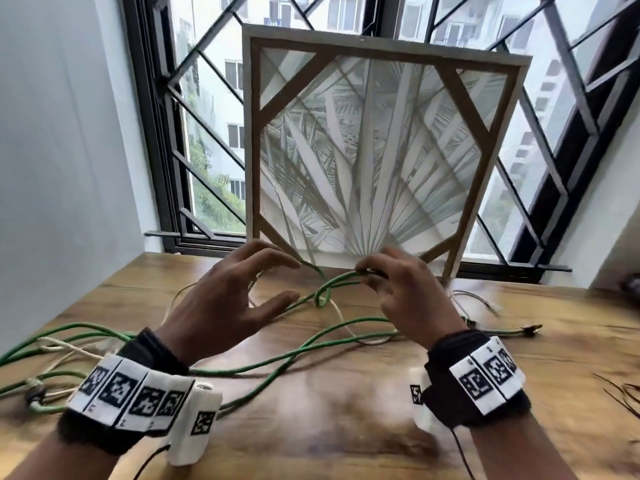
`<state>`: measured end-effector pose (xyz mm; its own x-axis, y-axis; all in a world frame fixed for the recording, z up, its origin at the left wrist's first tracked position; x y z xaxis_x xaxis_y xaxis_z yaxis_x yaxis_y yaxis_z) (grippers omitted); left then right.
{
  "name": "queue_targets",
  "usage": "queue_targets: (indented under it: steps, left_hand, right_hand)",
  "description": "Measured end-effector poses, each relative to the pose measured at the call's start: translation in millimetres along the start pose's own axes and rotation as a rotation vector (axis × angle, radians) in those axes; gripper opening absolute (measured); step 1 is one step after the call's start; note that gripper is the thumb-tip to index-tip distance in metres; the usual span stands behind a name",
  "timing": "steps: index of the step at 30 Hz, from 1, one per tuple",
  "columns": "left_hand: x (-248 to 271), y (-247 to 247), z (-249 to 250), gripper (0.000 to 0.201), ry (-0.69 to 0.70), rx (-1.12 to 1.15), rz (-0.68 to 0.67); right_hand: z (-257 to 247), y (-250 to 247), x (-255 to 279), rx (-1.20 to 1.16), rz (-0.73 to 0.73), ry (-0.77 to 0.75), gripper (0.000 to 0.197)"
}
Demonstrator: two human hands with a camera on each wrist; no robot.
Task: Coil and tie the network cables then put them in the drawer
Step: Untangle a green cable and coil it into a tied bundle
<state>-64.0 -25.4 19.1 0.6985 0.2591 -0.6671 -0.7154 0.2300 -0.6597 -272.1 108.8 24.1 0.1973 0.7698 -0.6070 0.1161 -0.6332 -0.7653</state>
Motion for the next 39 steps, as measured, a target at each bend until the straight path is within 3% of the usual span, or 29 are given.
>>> queue_targets:
  steps: [3, 7, 10, 12, 14, 16, 18, 22, 24, 26, 28, 32, 39]
  left_hand:
    - [-1.2, 3.3, 3.1, 0.044, -0.022, 0.043, -0.003]
    - [1.7, 10.2, 14.8, 0.042, -0.011, 0.189, -0.099]
    - [5.5, 24.6, 26.3, 0.029, -0.055, 0.498, -0.252]
    - [7.0, 30.4, 27.4, 0.026, -0.137, 0.750, -0.284]
    - [3.9, 28.2, 21.3, 0.021, -0.183, 0.740, -0.219]
    - [-1.5, 17.0, 9.7, 0.018, -0.209, 0.579, -0.096]
    - [-3.7, 3.5, -2.3, 0.012, -0.250, 0.494, 0.012]
    - [-1.0, -12.7, -19.6, 0.010, -0.356, 0.353, 0.123]
    - [2.4, -20.3, -22.4, 0.033, -0.414, 0.338, 0.187]
    - [4.8, -31.2, -27.8, 0.042, -0.444, 0.329, 0.294]
    - [7.3, -45.2, -34.0, 0.037, -0.463, 0.235, 0.411]
    - [10.7, -56.7, -35.3, 0.028, -0.458, 0.090, 0.540]
    - [13.9, -57.8, -44.9, 0.029, -0.435, 0.073, 0.624]
  right_hand:
    - [-22.8, -11.3, -1.2, -0.104, 0.158, -0.138, 0.043]
    - [-64.3, -16.5, 6.5, -0.179, 0.280, -0.294, 0.037]
    - [-79.2, -12.1, 12.7, -0.192, 0.323, -0.362, 0.036]
    - [-81.2, -9.7, 14.4, -0.201, 0.338, -0.371, 0.031]
    - [-77.3, -8.7, 15.0, -0.220, 0.330, -0.330, 0.022]
    - [-67.8, -9.1, 13.6, -0.244, 0.320, -0.240, 0.011]
    - [-56.0, -7.6, 11.8, -0.249, 0.302, -0.145, 0.013]
    - [-42.6, 8.0, 10.1, -0.288, 0.131, -0.031, 0.019]
    - [-40.0, 18.9, 10.1, -0.326, 0.007, -0.009, 0.025]
    - [-34.8, 28.6, 11.2, -0.398, -0.133, 0.041, 0.036]
    - [-29.8, 32.3, 12.5, -0.453, -0.225, 0.092, 0.049]
    - [-33.9, 28.9, 12.8, -0.529, -0.251, 0.092, 0.056]
    - [-88.9, 49.4, 37.8, -1.215, -0.727, 0.282, 0.058]
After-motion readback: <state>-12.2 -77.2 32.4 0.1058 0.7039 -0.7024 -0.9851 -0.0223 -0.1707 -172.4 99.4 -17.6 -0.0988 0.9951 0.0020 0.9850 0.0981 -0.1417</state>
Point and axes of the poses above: each hand's wrist, its own x-axis away from the middle knuckle, its own y-axis out of the palm, z = x × y, the point moved 6 cm from there along -x, towards the middle knuckle
